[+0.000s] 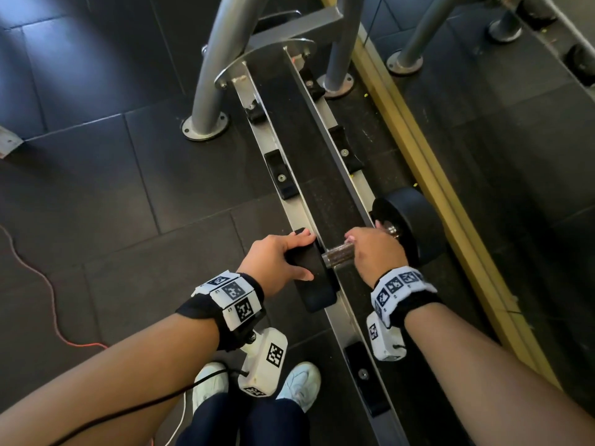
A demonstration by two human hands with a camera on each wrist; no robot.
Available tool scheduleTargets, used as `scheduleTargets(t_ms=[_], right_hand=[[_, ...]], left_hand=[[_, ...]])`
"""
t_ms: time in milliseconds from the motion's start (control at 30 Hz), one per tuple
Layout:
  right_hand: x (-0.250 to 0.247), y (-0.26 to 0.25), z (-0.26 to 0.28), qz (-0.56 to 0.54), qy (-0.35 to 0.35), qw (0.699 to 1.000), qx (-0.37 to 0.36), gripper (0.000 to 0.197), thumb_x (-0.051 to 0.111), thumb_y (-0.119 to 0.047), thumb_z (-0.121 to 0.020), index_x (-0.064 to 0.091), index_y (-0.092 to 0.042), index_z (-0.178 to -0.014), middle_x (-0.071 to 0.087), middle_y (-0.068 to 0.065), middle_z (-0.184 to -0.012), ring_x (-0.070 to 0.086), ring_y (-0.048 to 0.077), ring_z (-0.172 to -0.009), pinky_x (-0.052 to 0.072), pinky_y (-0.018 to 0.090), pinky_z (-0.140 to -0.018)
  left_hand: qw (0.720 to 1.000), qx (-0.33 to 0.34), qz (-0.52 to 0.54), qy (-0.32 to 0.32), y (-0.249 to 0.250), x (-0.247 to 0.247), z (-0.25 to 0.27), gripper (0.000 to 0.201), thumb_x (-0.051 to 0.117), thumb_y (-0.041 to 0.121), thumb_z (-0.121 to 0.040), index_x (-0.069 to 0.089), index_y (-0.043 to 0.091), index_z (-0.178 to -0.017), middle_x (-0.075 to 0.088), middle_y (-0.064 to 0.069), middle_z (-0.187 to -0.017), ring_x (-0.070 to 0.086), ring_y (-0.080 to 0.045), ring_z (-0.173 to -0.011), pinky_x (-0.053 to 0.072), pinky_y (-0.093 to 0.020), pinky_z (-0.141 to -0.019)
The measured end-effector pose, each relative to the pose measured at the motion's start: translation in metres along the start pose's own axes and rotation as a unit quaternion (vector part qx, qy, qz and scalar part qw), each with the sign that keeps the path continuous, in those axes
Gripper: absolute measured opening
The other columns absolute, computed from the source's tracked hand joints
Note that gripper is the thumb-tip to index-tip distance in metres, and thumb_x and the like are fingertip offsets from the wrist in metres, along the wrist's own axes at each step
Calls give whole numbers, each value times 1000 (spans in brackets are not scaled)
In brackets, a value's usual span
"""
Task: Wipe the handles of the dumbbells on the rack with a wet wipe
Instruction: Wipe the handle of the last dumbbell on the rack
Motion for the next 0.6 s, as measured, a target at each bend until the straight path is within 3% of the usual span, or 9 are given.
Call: scheduleTargets(t_ms=[100,167,233,267,300,367,433,533,600], right_hand=[[-1,-23,8,-116,-3,992,-39,22,46,-25,-100,66,-27,-107,71,-3,-99,61,19,-114,45,43,-103],[0,-16,3,-277,-26,961,7,27,42,-31,-101,67,-33,-93,70,-16,-86,64,0,-90,51,34,-86],[-7,-2,-3,-341,8,939,37,22,46,-32,-99,66,-35,-89,68,-19,-84,62,-3,-82,50,23,-78],[-12,6,-5,-307,32,950,38,18,49,-29,-98,66,-36,-94,68,-17,-93,61,-2,-89,48,20,-82],[-12,13,-7,-246,40,968,32,17,53,-24,-97,65,-34,-104,67,-14,-105,60,4,-102,44,21,-94],[0,15,-8,-73,0,997,3,36,66,-13,-88,61,-25,-121,64,-3,-120,54,17,-123,21,32,-114],[6,15,-3,-8,18,1000,5,37,71,-14,-83,62,-25,-116,66,-5,-111,57,17,-118,17,38,-118],[-4,9,7,-103,98,990,19,14,58,-18,-93,62,-27,-103,60,-13,-87,64,13,-97,36,44,-113],[-6,-4,13,-121,110,986,-11,16,48,-20,-99,62,-25,-101,61,-13,-83,63,11,-92,27,43,-118]], left_hand=[[1000,3,-6,1,1,-1,0,74,84,18,-75,53,41,-137,47,24,-146,33,1,-141,17,-18,-112],[1000,5,-10,3,1,-1,-1,73,85,19,-74,54,41,-137,47,24,-145,34,1,-140,17,-16,-110],[1000,3,-7,1,1,-1,0,73,84,19,-75,54,41,-137,47,24,-146,34,1,-140,17,-15,-108],[1000,3,-6,-1,1,-1,-1,73,84,18,-75,53,41,-137,46,24,-146,34,0,-141,18,-15,-108],[1000,4,-6,-3,1,0,-1,73,84,19,-76,53,41,-138,46,24,-146,33,0,-141,18,-16,-108],[1000,4,-9,-4,2,0,0,73,83,19,-76,52,41,-138,45,23,-147,33,-1,-141,20,-17,-109],[1000,4,-9,-3,2,-1,0,73,83,19,-77,52,41,-139,45,22,-147,33,-2,-141,20,-18,-110],[1000,7,-13,-2,3,-1,1,73,83,20,-77,52,40,-139,45,23,-147,33,-1,-141,19,-14,-105],[1000,6,-15,0,2,-2,1,73,83,20,-76,52,41,-139,46,23,-147,33,0,-141,18,-13,-104]])
Point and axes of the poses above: each hand's wrist, its own z-axis away from the middle knuckle, its own x-axis out of the palm, y = z × x, the point moved 9 cm from there along -z, towards the middle knuckle
